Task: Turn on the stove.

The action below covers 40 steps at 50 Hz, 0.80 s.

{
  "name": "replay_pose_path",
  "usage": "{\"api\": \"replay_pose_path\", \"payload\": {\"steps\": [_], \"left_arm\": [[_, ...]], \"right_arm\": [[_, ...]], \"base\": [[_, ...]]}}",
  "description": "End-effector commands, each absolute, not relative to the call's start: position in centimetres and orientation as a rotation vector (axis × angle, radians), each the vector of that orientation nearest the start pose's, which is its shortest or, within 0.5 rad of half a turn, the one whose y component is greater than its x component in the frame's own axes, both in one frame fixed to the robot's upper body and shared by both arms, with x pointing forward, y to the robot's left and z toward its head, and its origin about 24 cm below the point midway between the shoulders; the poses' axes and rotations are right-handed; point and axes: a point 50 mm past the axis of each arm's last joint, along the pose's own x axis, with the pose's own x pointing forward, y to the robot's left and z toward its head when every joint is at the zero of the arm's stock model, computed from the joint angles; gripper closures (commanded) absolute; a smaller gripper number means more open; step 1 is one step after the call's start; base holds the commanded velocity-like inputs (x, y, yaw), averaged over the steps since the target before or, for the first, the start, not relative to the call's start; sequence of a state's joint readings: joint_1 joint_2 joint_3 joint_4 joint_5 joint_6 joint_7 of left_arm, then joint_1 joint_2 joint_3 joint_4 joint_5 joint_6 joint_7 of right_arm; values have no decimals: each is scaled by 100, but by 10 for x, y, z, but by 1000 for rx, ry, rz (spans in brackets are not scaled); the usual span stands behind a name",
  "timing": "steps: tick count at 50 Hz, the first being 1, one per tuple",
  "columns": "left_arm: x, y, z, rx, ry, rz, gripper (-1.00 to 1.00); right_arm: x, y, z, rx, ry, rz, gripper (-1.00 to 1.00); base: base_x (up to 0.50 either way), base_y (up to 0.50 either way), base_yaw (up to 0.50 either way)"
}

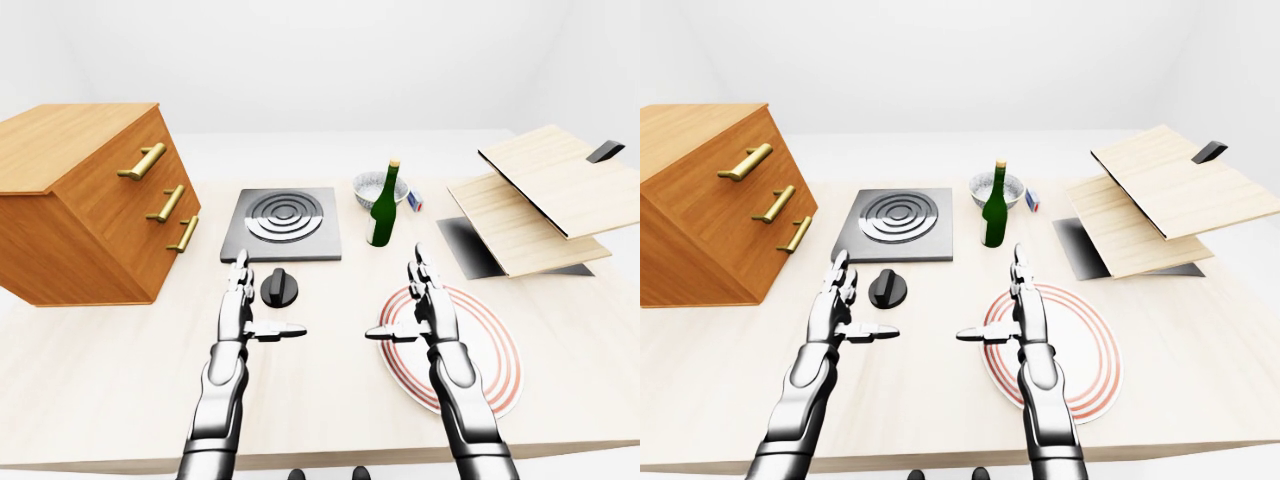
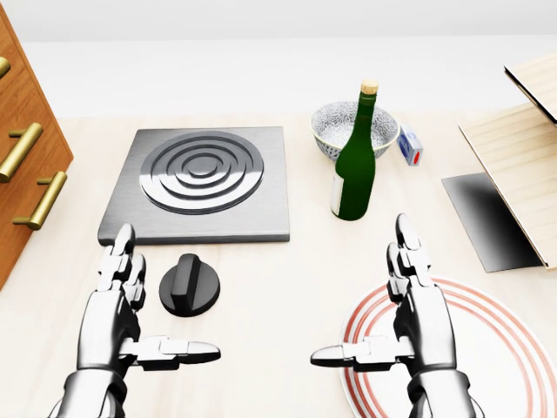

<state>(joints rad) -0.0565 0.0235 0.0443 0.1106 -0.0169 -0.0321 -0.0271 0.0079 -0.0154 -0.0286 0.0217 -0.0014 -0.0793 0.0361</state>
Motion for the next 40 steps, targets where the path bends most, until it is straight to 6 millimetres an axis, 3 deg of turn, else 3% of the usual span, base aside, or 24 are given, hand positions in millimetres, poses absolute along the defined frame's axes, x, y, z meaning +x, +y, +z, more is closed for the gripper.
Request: {"api": "replay_pose_path", "payload": {"steps": [1, 13, 40], "left_arm": [[269, 154, 22, 18, 48, -8, -100], [276, 148, 2, 32, 140, -18, -100], [251, 126, -17, 26, 206, -111, -100]], "right_arm": [[253, -160, 43, -13, -49, 0, -100], [254, -162, 47, -6, -51, -7, -100], [255, -171, 58, 19, -69, -33, -100]], "base": [[0, 0, 0], [0, 0, 0], [0, 0, 0]]}}
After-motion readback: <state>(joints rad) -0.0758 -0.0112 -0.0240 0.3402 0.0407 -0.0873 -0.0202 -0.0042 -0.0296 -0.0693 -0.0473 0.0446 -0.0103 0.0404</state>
